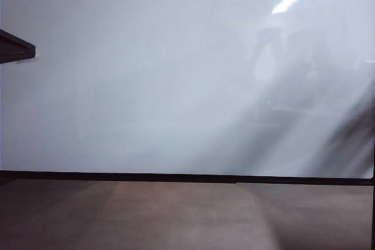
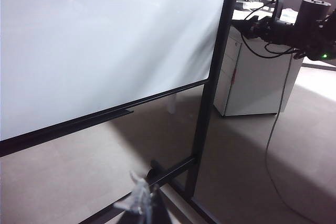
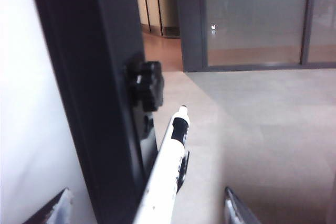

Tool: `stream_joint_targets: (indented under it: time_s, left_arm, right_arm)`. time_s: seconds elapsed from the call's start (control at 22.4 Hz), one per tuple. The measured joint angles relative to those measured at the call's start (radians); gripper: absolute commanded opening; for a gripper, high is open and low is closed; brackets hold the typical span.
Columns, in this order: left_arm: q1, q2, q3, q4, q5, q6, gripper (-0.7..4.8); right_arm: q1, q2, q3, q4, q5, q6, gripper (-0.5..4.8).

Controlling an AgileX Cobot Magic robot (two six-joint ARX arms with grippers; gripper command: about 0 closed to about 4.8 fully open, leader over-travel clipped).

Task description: Reach to the right to find the marker pen, pick it up, and write the number 17 on the whiteboard.

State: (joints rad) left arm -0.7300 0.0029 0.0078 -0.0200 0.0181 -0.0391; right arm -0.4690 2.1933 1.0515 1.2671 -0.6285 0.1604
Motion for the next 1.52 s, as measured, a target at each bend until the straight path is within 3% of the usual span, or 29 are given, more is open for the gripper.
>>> stream_joint_targets:
  time_s: [0.09,0.18,0.63,0.71,1.03,1.34,1.52]
  left_arm:
    - [0.000,0.000,0.000,0.000,0.000,0.000,-0.05]
    - [0.000,0.000,0.000,0.000,0.000,0.000,-0.05]
    - [0.000,0.000,0.000,0.000,0.000,0.000,-0.05]
    - [0.000,0.000,0.000,0.000,0.000,0.000,-0.05]
    - [0.000,0.000,0.000,0.000,0.000,0.000,-0.05]
    - [0.000,0.000,0.000,0.000,0.000,0.000,-0.05]
    - [0.000,0.000,0.000,0.000,0.000,0.000,-0.05]
  right_arm:
    - [0.000,0.000,0.010,-0.030,0.000,-0.002,3.55]
    - [0.001,0.000,0.010,-0.039,0.000,-0.001,2.93]
    - [0.002,0.000,0.012,-0.073,0.000,-0.005,2.76]
    - [0.002,0.000,0.012,-0.079,0.000,-0.004,1.95]
    - [0.003,0.000,0.012,-0.073,0.010,-0.005,0.31]
    - [0.002,0.000,0.010,-0.053,0.015,-0.002,-0.02]
    - [-0.021,-0.006,0.008,0.057,0.032,0.087,-0.02]
